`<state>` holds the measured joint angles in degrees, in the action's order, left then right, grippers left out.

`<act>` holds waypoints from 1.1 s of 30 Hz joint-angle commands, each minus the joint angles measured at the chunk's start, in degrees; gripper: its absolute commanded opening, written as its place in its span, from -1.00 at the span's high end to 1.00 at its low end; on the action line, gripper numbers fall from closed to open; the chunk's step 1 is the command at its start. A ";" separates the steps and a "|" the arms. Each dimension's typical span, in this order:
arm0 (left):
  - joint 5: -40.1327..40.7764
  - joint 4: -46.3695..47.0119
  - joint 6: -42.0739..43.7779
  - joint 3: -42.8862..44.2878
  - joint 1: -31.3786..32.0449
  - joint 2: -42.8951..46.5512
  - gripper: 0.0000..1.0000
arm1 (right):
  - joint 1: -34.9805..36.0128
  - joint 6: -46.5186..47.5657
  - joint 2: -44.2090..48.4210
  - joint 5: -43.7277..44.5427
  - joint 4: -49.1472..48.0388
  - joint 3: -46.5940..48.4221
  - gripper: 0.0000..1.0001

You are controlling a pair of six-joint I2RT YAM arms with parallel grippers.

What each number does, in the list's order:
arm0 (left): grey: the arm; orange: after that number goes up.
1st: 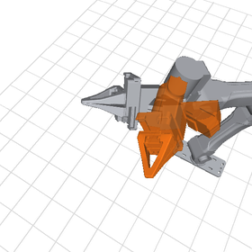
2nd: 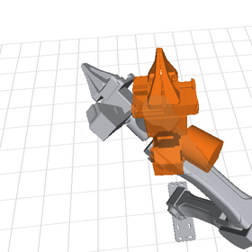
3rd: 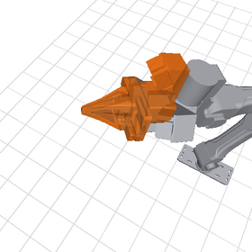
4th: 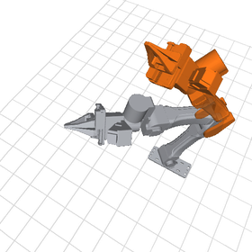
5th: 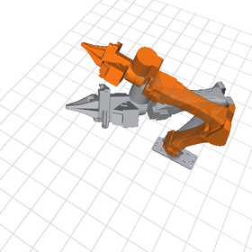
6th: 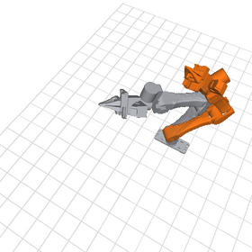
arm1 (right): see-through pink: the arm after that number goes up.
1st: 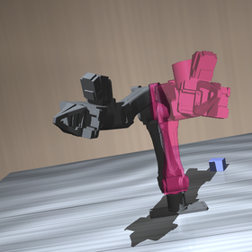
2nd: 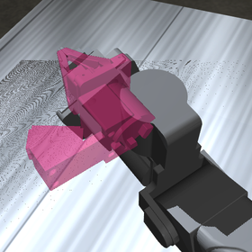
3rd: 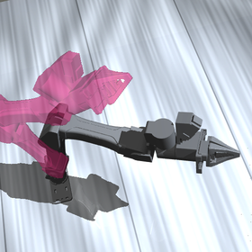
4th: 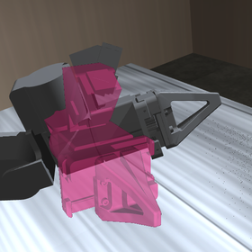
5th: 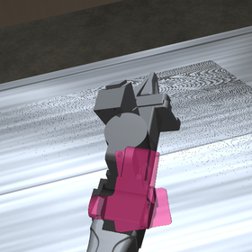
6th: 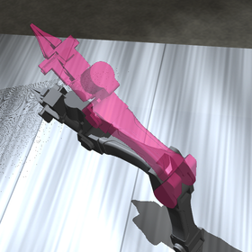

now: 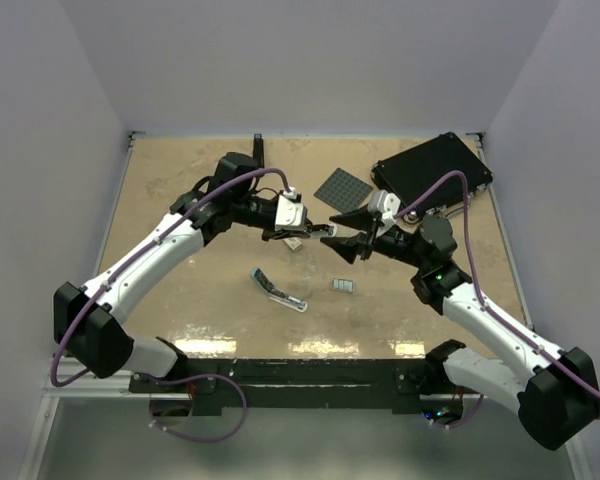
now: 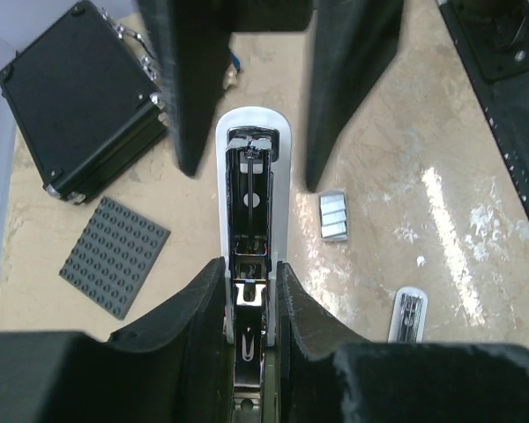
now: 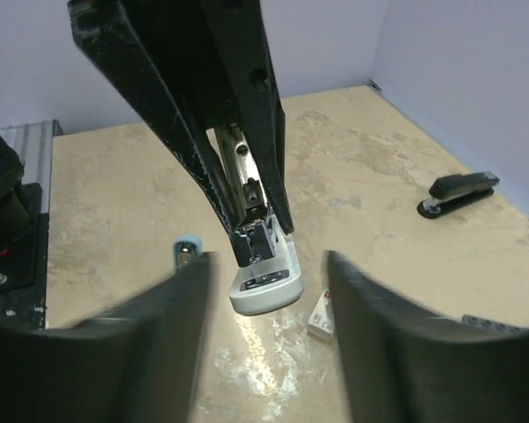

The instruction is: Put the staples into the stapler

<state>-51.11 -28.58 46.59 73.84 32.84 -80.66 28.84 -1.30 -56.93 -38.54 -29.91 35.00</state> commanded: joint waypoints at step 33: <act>44.08 -16.52 16.16 1.74 14.62 -23.84 1.00 | -0.27 -29.72 24.67 65.44 44.15 -4.51 -0.97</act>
<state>-9.47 -45.84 60.05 74.67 47.03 -104.29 28.80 -29.17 -32.29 26.00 13.45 30.61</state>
